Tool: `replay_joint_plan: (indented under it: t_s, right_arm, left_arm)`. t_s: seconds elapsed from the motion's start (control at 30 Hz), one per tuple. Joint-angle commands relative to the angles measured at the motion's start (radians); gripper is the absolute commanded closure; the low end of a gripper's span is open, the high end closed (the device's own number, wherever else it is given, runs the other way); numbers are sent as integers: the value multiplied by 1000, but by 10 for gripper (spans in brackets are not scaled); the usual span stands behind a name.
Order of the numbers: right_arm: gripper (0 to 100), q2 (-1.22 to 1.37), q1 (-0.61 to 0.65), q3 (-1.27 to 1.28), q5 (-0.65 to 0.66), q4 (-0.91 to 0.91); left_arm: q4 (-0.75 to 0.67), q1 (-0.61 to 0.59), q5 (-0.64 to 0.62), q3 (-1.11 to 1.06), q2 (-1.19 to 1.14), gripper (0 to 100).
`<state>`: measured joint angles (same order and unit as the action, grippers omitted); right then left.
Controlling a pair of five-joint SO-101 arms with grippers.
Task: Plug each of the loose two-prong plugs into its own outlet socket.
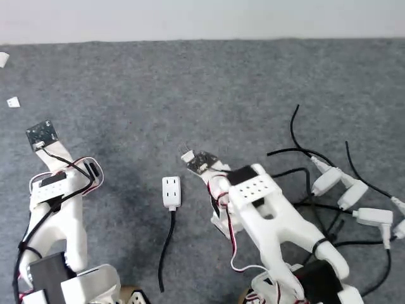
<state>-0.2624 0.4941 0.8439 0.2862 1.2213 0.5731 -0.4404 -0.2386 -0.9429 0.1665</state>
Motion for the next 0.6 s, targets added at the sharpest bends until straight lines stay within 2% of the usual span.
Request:
replay_joint_plan:
  t_s: [0.0,0.4,0.57]
  right_arm:
    - [872,4,-7,23,40,-61]
    - [876,93,51,26,69,-142]
    - [969,96,48,26,75,-148]
  left_arm:
    - [-28,-3,9,45,3,852]
    - [-28,-2,9,45,3,852]
    - [-28,-2,9,45,3,852]
